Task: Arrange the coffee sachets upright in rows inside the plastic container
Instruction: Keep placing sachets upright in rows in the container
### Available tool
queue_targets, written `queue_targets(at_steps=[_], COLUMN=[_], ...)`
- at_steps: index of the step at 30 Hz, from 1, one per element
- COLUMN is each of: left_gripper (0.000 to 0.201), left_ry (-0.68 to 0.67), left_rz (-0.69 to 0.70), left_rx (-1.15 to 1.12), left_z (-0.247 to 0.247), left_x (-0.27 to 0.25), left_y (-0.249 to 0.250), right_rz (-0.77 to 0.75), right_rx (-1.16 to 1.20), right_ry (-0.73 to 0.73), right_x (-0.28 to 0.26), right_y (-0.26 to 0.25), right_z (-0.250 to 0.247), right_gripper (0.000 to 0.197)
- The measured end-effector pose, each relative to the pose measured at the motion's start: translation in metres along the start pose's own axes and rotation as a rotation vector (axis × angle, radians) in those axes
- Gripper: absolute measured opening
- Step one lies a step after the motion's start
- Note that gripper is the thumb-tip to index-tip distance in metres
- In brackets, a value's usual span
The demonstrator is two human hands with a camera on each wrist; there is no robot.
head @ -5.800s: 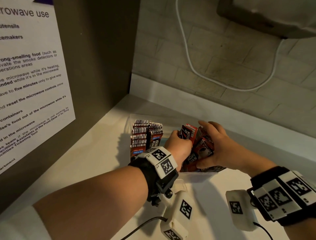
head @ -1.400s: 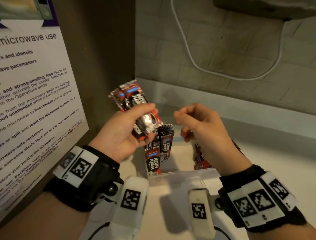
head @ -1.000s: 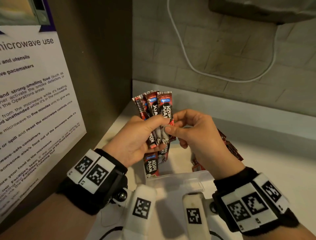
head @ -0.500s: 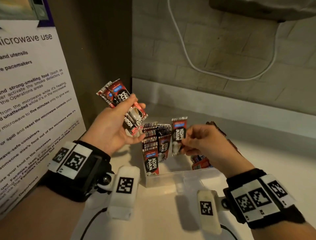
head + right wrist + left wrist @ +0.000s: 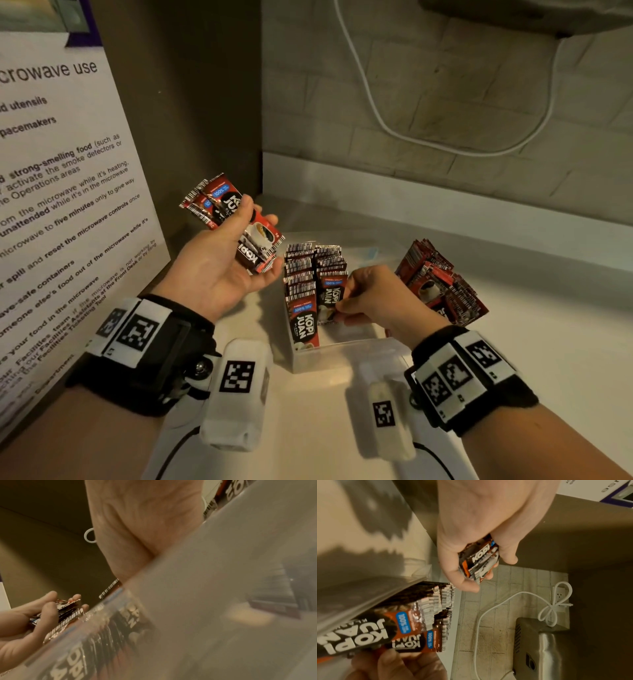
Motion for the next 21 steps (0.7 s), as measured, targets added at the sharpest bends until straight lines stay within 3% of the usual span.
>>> queue_targets(at_steps=[3, 7, 13, 16, 19, 21], left_gripper=[0.017, 0.017, 0.005, 0.004, 0.008, 0.016], left_ry=[0.019, 0.028, 0.07, 0.081, -0.002, -0.091], left_rz=[-0.022, -0.038, -0.052, -0.037, -0.011, 0.008], left_rx=[-0.024, -0.042, -0.052, -0.07, 0.024, 0.098], left_z=[-0.001, -0.001, -0.002, -0.002, 0.005, 0.014], left_x=[0.0, 0.001, 0.003, 0.001, -0.004, -0.01], left_y=[-0.002, -0.003, -0.004, -0.002, 0.002, 0.003], right_rz=[0.018, 0.022, 0.007, -0.038, -0.101, -0.178], right_rx=[-0.012, -0.034, -0.055, -0.175, -0.236, -0.138], right_ry=[0.001, 0.021, 0.043, 0.062, 0.111, 0.168], right_x=[-0.001, -0.001, 0.001, -0.002, -0.012, -0.023], right_y=[0.0, 0.001, 0.003, -0.001, -0.013, -0.029], right_z=[0.003, 0.002, -0.001, -0.005, -0.017, -0.029], right_gripper=[0.008, 0.029, 0.023, 0.029, 0.034, 0.034])
Point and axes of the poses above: each hand's wrist, its own x-axis towards the middle knuckle, its own z-axis out of the palm, y = z × x, the point moved 8 cm from there along x, towards the middle knuckle, and after that the axes turned 7 degrees about y, right-handed, at the moved point
